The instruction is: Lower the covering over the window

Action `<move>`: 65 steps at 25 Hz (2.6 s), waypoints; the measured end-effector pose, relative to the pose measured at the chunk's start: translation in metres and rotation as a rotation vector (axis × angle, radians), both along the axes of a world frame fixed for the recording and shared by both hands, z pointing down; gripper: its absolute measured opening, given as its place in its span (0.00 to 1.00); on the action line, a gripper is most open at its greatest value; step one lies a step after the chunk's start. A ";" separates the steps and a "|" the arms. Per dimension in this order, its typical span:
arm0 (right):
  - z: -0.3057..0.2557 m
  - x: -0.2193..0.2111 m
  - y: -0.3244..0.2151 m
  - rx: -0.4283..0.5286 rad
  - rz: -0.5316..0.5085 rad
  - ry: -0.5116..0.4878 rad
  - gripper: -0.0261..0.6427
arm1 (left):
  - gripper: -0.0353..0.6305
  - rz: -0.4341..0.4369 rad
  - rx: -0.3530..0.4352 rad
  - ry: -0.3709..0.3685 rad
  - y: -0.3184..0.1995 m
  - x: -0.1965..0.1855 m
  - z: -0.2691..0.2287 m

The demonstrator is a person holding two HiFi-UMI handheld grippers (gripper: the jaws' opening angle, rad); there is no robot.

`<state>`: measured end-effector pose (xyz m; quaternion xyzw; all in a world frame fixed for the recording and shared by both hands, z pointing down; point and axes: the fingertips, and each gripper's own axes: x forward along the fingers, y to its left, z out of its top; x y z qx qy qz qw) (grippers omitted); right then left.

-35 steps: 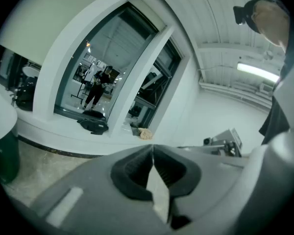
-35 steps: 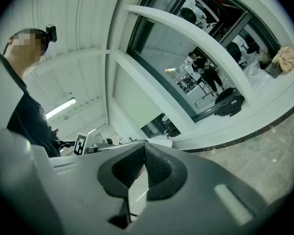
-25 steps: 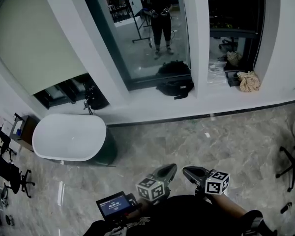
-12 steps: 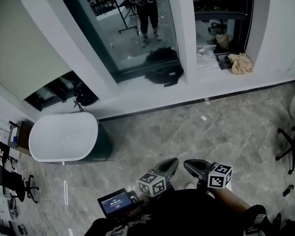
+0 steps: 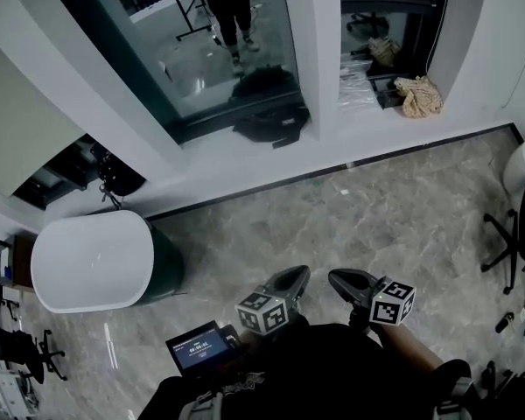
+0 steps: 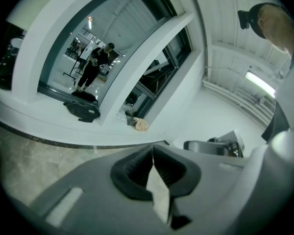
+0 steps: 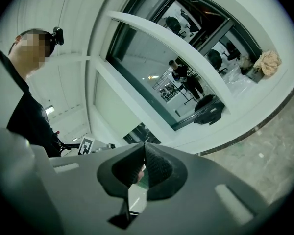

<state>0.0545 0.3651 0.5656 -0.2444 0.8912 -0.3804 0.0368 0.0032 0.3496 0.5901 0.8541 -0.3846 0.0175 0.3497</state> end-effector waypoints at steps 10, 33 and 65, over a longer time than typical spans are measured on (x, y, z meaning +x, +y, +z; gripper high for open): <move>-0.037 -0.082 -0.173 0.076 0.064 -0.006 0.05 | 0.06 0.028 0.061 0.006 -0.177 -0.080 -0.029; -0.041 0.003 -0.477 0.260 -0.268 0.053 0.05 | 0.06 -0.249 0.344 -0.194 -0.561 -0.033 -0.111; -0.020 0.036 -0.583 0.198 0.190 0.204 0.05 | 0.06 -0.006 0.878 0.049 -0.766 -0.001 -0.305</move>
